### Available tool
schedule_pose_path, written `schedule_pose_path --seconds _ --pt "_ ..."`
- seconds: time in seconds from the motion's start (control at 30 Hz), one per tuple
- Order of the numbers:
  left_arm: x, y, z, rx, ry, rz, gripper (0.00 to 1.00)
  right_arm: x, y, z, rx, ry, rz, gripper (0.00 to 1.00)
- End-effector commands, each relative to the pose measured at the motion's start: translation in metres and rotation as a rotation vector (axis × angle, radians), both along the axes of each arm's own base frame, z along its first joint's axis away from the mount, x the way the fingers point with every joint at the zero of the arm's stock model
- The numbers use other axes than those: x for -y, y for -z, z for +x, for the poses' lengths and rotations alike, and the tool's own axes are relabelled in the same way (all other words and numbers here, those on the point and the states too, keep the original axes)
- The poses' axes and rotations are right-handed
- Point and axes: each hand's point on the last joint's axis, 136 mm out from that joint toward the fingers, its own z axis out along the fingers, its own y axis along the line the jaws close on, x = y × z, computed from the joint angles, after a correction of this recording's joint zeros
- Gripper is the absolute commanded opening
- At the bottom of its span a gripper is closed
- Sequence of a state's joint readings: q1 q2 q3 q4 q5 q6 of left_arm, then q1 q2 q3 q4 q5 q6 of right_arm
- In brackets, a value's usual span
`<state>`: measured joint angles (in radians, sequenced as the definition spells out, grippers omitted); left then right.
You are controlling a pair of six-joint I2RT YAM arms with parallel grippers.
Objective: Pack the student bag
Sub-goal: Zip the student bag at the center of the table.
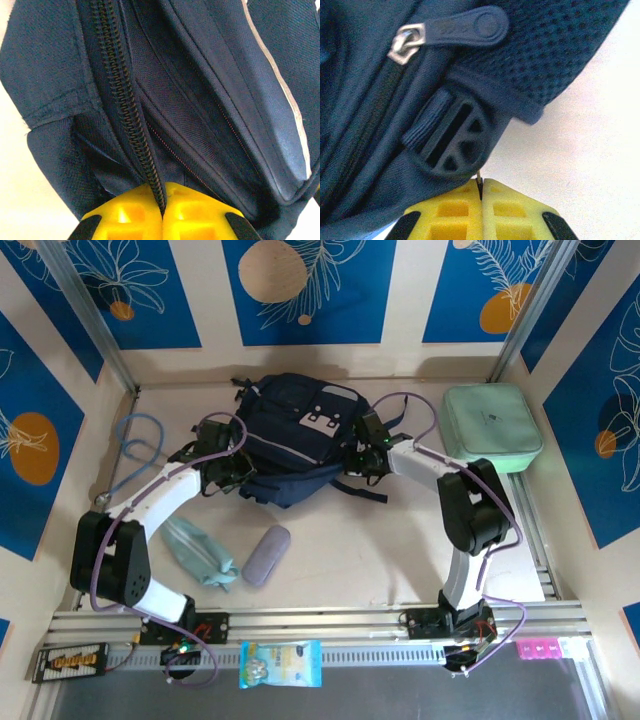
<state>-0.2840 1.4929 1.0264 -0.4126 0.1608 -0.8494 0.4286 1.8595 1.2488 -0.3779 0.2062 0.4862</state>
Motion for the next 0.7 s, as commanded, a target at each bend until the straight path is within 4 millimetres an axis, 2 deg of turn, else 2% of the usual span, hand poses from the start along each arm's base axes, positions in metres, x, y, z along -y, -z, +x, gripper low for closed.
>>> schedule_pose_path --seconds 0.0,0.17,0.3,0.4,0.53,0.6,0.67 --pt "0.003 -0.031 0.009 0.08 0.047 -0.004 0.0 0.036 0.002 0.027 0.022 0.085 -0.048 0.0" --pt "0.02 -0.035 0.007 0.082 0.124 -0.027 0.0 0.063 -0.004 0.043 0.025 0.193 -0.028 0.01" --pt "0.05 -0.046 0.001 0.099 0.265 -0.045 0.0 0.073 -0.02 0.044 0.04 0.204 0.004 0.06" --pt "0.074 -0.049 -0.008 0.098 0.333 -0.056 0.0 0.074 -0.038 0.035 0.05 0.184 0.058 0.17" --pt "0.122 -0.052 -0.021 0.12 0.429 -0.086 0.0 0.081 -0.06 0.009 0.058 0.2 0.113 0.39" --pt "0.149 -0.054 -0.029 0.138 0.502 -0.082 0.05 0.086 -0.069 -0.003 0.064 0.227 0.135 0.47" --pt "0.17 -0.052 -0.037 0.141 0.565 -0.066 0.15 0.089 -0.078 -0.013 0.069 0.245 0.167 0.53"
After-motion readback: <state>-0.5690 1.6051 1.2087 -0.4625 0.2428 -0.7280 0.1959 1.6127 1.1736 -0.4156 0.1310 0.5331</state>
